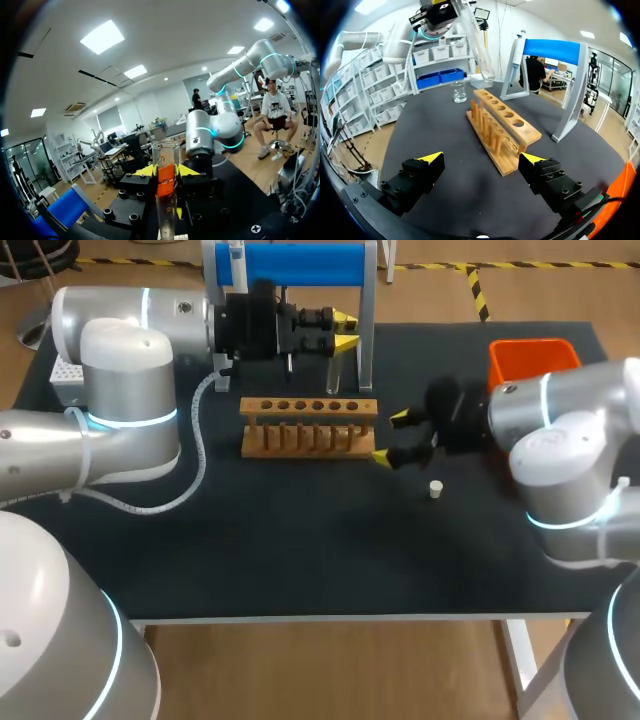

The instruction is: Invert the test tube, pick up the pipette, mount the tip to pipette, aspirate from beaker and dispense into the tube, eject the tip, return the pipette, and cap with the stopper.

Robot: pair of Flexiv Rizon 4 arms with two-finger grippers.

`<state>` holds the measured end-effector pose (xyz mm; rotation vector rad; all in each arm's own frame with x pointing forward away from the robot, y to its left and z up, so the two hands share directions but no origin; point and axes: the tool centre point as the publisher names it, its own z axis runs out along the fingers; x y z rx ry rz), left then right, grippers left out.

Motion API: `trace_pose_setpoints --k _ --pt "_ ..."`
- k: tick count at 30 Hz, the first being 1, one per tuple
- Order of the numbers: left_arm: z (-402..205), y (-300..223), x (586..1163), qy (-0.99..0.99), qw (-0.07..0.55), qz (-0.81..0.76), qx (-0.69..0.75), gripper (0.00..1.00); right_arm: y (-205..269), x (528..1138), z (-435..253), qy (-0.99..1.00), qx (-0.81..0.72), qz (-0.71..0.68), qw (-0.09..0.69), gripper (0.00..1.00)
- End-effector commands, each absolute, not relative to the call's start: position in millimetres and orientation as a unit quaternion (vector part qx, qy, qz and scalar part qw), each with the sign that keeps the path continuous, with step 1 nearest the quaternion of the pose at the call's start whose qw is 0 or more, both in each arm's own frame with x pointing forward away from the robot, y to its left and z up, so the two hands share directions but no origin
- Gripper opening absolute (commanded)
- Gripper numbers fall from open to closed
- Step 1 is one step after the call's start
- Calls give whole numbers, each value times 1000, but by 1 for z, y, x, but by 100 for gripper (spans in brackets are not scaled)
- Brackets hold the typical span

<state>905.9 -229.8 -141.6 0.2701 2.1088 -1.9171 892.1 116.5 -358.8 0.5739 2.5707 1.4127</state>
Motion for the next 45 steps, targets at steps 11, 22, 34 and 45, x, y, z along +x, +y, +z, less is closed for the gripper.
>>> trace_pose_setpoints --k 11,22,34,45 --pt "-142 -230 907 729 138 -664 95 0 118 891 -363 866 179 458 94 100" --pt "-142 -230 907 729 138 -664 95 0 118 890 -367 870 179 447 110 100" --pt "-142 -230 907 729 138 -664 95 0 118 890 -366 869 180 446 112 100" --pt "-142 -230 907 729 138 -664 95 0 118 890 -366 869 180 446 112 100"
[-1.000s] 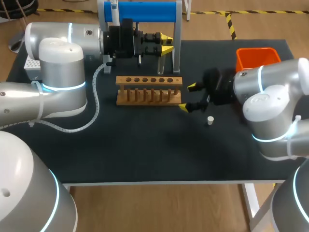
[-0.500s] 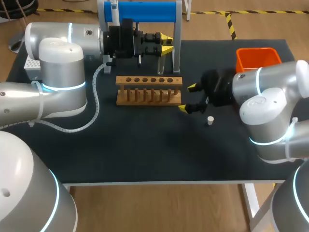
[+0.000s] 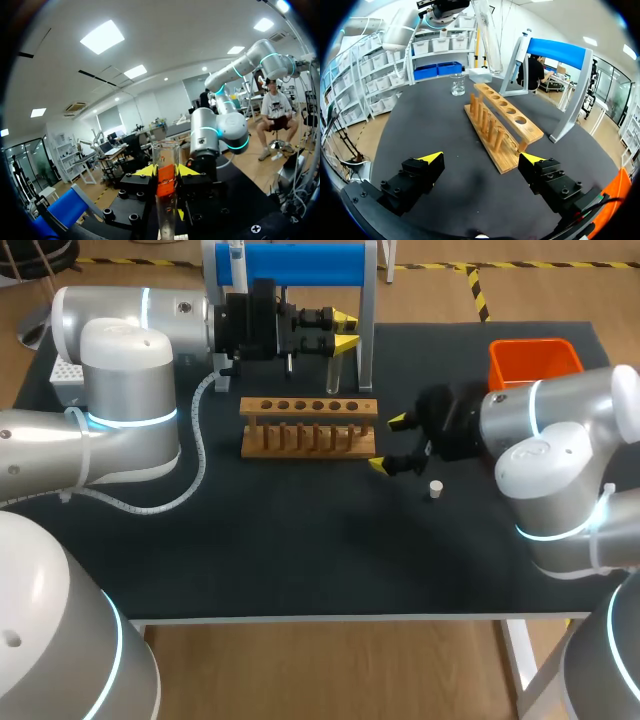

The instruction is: Invert the test tube, pick up the pipette, mount the tip to pipette, aspirate from beaker and dispense into the tube, eject the tip, return the pipette, and cap with the stopper.

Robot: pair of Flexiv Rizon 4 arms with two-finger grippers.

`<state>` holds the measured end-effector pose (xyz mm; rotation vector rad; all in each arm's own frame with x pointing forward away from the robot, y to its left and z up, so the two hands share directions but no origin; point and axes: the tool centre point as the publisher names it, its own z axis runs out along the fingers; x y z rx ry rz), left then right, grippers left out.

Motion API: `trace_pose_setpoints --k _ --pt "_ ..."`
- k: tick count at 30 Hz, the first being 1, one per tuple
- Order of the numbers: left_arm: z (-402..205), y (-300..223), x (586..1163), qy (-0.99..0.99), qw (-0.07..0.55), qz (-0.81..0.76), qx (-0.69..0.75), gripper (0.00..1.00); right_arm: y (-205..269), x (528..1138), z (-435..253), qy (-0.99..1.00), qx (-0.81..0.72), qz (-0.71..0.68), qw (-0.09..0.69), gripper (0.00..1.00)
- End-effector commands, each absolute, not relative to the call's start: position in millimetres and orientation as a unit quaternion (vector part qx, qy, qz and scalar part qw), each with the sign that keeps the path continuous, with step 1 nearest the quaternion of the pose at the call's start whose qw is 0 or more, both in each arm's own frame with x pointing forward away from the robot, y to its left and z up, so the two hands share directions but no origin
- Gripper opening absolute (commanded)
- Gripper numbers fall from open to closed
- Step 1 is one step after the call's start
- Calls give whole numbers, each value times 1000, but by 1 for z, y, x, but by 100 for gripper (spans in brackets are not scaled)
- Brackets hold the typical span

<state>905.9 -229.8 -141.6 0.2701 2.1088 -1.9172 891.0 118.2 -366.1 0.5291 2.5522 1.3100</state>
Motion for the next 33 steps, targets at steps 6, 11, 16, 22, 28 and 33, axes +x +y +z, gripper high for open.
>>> trace_pose_setpoints --k 6,11,16,22,28,33 --pt "-138 -228 916 752 113 -647 55 0 118 890 -366 869 180 446 112 100" --pt "-135 -230 927 760 124 -638 21 0 118 890 -366 869 180 446 112 100" --pt "-140 -236 942 751 147 -644 -13 0 118 890 -366 869 180 446 112 100" --pt "-149 -237 962 731 147 -665 -41 0 118 890 -366 869 180 446 112 100" --pt "-158 -225 972 712 138 -685 -62 0 118 890 -366 869 180 446 112 100" --pt "-167 -214 976 712 122 -686 -86 0 118 890 -366 869 180 446 112 100"
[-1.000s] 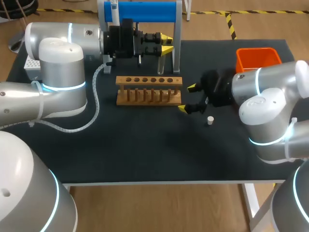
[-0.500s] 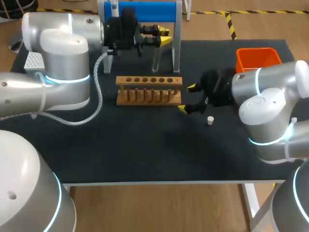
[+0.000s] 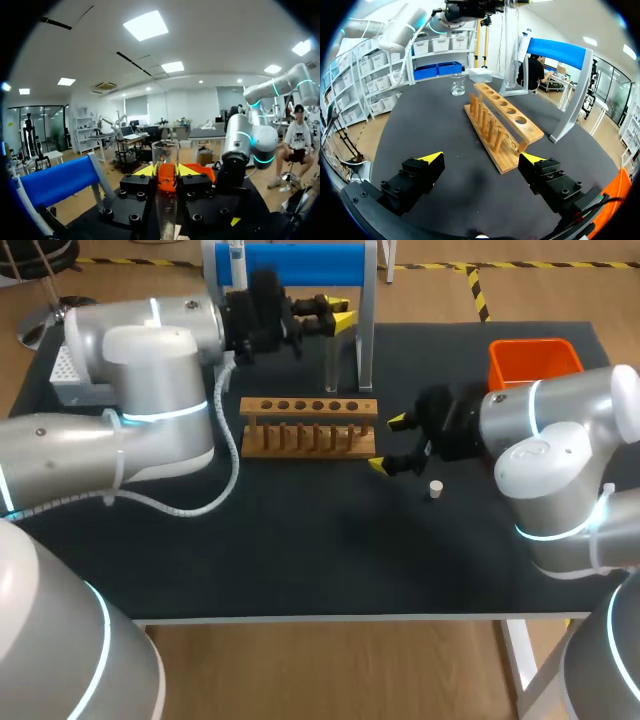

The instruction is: Invert the test tube, pick up the pipette, mount the tip to pipette, aspirate from beaker and dispense into the tube, eject the tip, return the pipette, and cap with the stopper.

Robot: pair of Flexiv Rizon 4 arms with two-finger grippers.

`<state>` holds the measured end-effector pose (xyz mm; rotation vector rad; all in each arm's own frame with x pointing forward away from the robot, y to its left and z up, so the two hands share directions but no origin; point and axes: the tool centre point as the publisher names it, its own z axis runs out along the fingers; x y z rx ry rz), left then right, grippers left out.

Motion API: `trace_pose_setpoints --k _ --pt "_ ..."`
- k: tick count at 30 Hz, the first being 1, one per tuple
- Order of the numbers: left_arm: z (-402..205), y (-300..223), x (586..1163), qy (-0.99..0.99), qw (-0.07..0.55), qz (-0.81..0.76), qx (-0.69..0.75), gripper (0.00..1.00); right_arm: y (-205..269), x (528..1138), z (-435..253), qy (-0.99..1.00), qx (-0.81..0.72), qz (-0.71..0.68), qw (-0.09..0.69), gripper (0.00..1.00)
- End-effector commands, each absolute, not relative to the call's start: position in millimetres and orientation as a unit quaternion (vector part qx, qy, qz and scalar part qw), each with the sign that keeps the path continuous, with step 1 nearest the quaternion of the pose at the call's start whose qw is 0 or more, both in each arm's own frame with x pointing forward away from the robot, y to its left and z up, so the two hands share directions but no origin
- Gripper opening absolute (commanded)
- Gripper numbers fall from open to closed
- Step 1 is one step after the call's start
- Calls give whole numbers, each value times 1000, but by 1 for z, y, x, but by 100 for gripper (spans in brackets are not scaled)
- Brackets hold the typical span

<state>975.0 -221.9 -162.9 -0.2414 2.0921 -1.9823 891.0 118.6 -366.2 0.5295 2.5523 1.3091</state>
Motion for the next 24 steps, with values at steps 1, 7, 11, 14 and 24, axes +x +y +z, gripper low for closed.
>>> trace_pose_setpoints --k 1,7,11,14,24 --pt "-167 -211 977 708 121 -691 -86 0 118 890 -366 869 180 446 112 100" --pt "-168 -203 982 705 114 -694 -88 0 118 890 -366 869 180 446 112 100" --pt "-169 -200 985 709 110 -691 -84 0 118 890 -366 869 180 446 112 100" --pt "-172 -200 987 714 105 -687 -83 0 118 890 -366 869 180 446 112 100" --pt "-184 -202 991 718 100 -683 -90 0 118 890 -366 869 180 446 112 100"
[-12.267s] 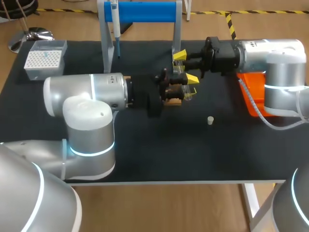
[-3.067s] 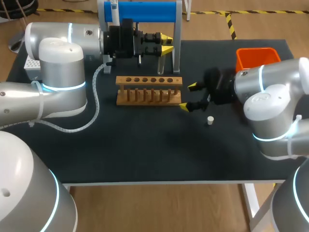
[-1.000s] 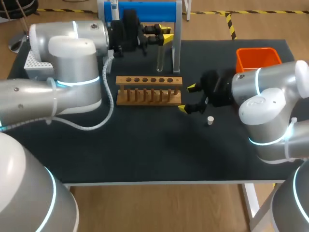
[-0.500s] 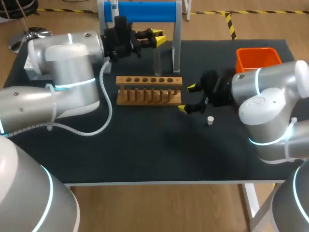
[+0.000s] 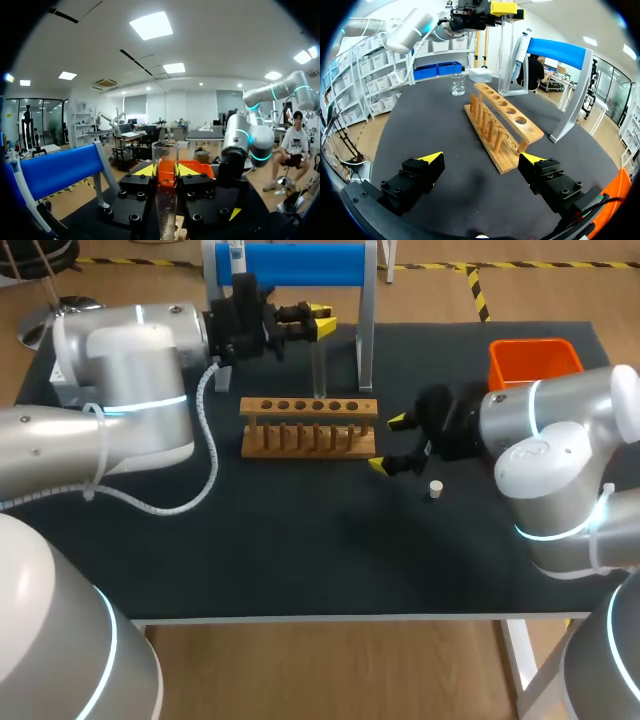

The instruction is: Invert the test tube, pick up the pipette, mount the tip to pipette, aspirate from beaker and dispense into the tube, eject the tip, return the pipette, and cap with the stopper.

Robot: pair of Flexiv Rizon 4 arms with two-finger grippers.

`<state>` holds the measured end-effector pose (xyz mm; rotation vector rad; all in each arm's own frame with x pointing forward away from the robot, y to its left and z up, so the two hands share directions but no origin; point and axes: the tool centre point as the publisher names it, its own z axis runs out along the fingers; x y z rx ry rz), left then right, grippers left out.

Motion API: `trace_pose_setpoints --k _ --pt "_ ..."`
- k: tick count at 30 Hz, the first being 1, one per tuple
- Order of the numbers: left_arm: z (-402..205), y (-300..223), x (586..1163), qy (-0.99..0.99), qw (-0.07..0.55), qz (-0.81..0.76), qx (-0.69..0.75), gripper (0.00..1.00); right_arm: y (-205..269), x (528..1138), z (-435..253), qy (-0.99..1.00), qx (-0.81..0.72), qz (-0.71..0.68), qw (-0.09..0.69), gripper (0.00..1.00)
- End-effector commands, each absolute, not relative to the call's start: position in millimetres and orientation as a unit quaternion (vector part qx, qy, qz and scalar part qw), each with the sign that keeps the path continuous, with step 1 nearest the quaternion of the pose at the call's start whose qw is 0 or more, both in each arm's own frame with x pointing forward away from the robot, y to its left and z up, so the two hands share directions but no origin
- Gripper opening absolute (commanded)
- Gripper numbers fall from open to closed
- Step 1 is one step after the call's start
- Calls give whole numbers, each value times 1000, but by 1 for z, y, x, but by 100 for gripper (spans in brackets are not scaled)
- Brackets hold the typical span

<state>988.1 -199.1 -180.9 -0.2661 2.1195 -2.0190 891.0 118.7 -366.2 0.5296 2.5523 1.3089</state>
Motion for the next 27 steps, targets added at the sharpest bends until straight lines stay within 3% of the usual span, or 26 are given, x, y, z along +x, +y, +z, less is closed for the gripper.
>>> trace_pose_setpoints --k 1,27 --pt "-184 -202 992 718 101 -683 -91 0 118 890 -366 869 180 446 112 100" --pt "-212 -204 994 727 108 -671 -100 0 118 890 -366 869 180 446 112 100"
